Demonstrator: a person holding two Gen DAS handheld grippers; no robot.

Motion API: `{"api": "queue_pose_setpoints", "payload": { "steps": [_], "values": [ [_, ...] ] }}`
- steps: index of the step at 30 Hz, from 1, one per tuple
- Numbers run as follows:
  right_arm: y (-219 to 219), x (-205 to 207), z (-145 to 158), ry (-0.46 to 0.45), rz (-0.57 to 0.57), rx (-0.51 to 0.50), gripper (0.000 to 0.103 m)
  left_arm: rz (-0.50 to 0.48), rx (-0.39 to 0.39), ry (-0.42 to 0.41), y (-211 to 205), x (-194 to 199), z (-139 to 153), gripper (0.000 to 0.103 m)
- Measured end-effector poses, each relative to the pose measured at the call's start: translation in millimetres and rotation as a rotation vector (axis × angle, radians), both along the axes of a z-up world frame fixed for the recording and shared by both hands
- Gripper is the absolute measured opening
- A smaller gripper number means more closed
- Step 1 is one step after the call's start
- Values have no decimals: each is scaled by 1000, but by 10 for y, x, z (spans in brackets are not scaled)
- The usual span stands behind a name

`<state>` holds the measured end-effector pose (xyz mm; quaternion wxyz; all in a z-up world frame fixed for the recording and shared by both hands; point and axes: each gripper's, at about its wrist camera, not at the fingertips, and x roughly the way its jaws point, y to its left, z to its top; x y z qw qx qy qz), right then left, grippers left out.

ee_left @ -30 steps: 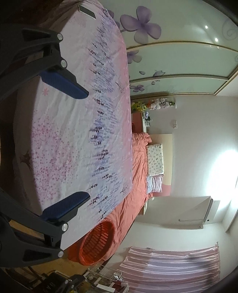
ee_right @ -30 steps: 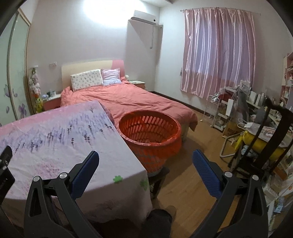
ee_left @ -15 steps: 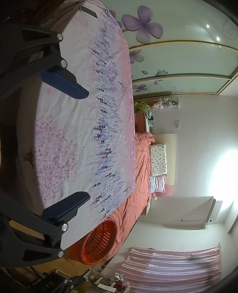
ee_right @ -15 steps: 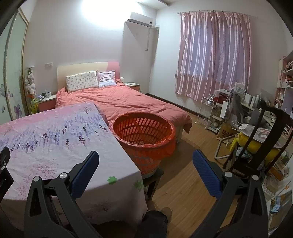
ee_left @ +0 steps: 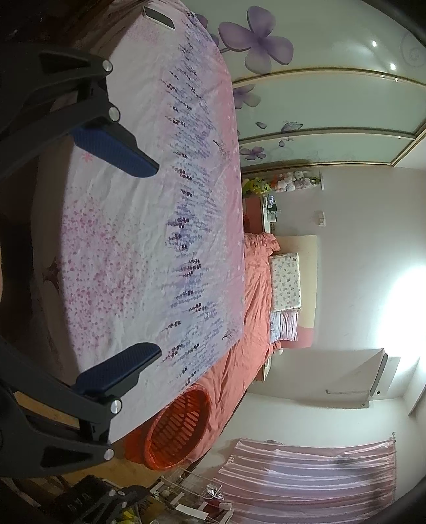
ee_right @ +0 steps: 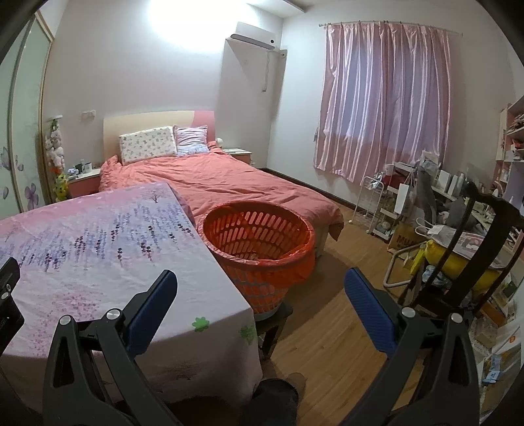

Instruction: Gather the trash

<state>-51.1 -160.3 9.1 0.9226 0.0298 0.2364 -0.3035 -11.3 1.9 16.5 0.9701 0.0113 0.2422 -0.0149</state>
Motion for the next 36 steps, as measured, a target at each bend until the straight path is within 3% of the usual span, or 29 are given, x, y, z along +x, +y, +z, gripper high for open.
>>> {"api": "queue_pose_setpoints", "payload": {
  "steps": [12,36],
  "values": [
    [-72,-11,49,-29,36,63,101,-32,-26,-14,-39,-22,79,99],
    [-83,4,64,-27,41,64,101,-31,-6,-26,-60,-34,108,99]
  ]
}}
